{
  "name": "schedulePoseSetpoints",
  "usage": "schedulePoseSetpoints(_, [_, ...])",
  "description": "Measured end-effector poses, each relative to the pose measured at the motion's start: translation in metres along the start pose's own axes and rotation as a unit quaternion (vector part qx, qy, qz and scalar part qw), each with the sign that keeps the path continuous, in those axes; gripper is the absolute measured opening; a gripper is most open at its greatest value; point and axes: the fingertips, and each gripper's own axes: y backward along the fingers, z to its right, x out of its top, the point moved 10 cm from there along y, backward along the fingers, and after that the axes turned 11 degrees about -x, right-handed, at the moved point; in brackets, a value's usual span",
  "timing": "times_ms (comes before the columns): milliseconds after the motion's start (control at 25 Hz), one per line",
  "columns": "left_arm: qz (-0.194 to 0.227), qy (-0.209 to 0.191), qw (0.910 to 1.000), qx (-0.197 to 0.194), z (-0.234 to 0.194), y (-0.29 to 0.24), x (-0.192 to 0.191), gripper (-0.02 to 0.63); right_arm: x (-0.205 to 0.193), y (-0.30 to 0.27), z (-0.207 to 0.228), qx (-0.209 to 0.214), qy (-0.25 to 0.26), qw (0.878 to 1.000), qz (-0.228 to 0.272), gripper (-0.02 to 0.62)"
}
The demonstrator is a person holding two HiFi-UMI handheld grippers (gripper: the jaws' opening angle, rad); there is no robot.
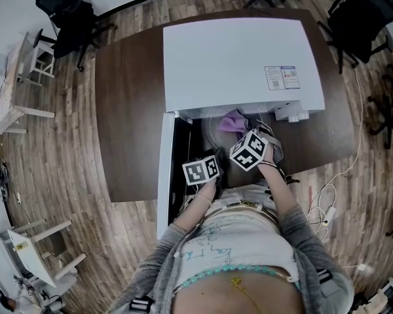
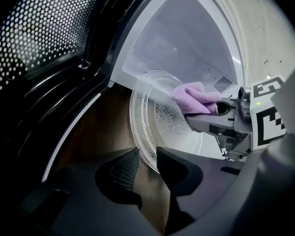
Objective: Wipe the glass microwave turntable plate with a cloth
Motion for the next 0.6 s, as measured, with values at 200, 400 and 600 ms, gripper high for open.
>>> schedulePoseSetpoints(200, [0.0, 0.002, 1.0, -0.001, 0.0, 0.001, 0.0, 0.117, -0.006, 0.003, -0.001, 0.005, -0.003, 1.0, -0.008, 0.114])
schedulePoseSetpoints(400, [0.001, 0.002, 1.0, -0.004, -0.001, 0.0, 0.0, 0.117, -0.012, 0.004, -0.005, 0.011, 0.002, 1.0, -0.012, 0.114])
schedulePoseSetpoints(600, [0.001, 0.003, 1.0, -0.005, -0.002, -0.001, 0.0, 0.117, -0.011, 0.006, -0.012, 0.018, 0.019, 1.0, -0.012, 0.114])
